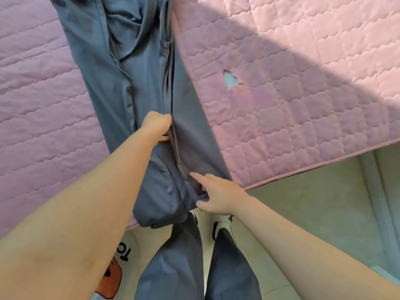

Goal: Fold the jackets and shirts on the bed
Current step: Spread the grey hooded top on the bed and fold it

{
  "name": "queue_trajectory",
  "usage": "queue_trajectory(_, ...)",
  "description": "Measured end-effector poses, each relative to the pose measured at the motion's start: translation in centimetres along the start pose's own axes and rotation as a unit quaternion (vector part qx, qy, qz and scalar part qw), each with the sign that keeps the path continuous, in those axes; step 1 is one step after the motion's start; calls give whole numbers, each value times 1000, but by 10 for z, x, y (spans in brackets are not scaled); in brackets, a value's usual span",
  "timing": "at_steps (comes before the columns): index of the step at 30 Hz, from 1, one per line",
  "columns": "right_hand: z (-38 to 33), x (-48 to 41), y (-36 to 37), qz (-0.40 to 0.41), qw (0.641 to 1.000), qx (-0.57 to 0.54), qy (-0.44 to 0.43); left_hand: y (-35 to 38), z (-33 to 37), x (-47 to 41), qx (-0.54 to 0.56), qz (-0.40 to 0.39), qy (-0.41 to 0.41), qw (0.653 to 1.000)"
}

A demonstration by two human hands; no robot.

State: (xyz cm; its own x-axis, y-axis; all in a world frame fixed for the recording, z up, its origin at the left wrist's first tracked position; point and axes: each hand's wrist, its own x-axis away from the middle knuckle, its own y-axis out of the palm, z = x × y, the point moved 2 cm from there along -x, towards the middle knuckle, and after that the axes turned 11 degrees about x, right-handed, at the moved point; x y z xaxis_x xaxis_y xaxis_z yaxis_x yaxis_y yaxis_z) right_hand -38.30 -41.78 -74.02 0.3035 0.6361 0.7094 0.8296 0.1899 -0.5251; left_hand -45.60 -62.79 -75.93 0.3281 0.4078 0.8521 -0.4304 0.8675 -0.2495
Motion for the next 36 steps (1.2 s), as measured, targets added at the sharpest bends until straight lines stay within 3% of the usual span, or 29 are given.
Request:
queue_trajectory(2,0,-6,1,2,1000,-22,19,-4,-10,-3,9,-16,16,1000)
queue_trajectory(6,5,-23,-14,55,992,-80,84,-6,-37,-4,-95,-21,63,993)
queue_trajectory(12,11,-80,-87,110,979,-102,141,-13,-31,5,-114,-42,75,990)
queue_trajectory(18,-2,-169,-189,193,960,-134,153,-22,9,-27,-23,-7,105,994)
queue_trajectory(23,-12,-218,-250,256,950,-108,144,-18,47,-47,-2,-31,153,988)
queue_trajectory(27,-8,-255,-287,310,921,-153,177,-7,82,-63,-14,7,249,968)
queue_trajectory(30,1,-277,-315,312,895,-235,214,4,105,-72,36,36,310,949)
queue_trajectory(36,8,-307,-358,352,850,-344,191,12,127,-88,12,28,384,923)
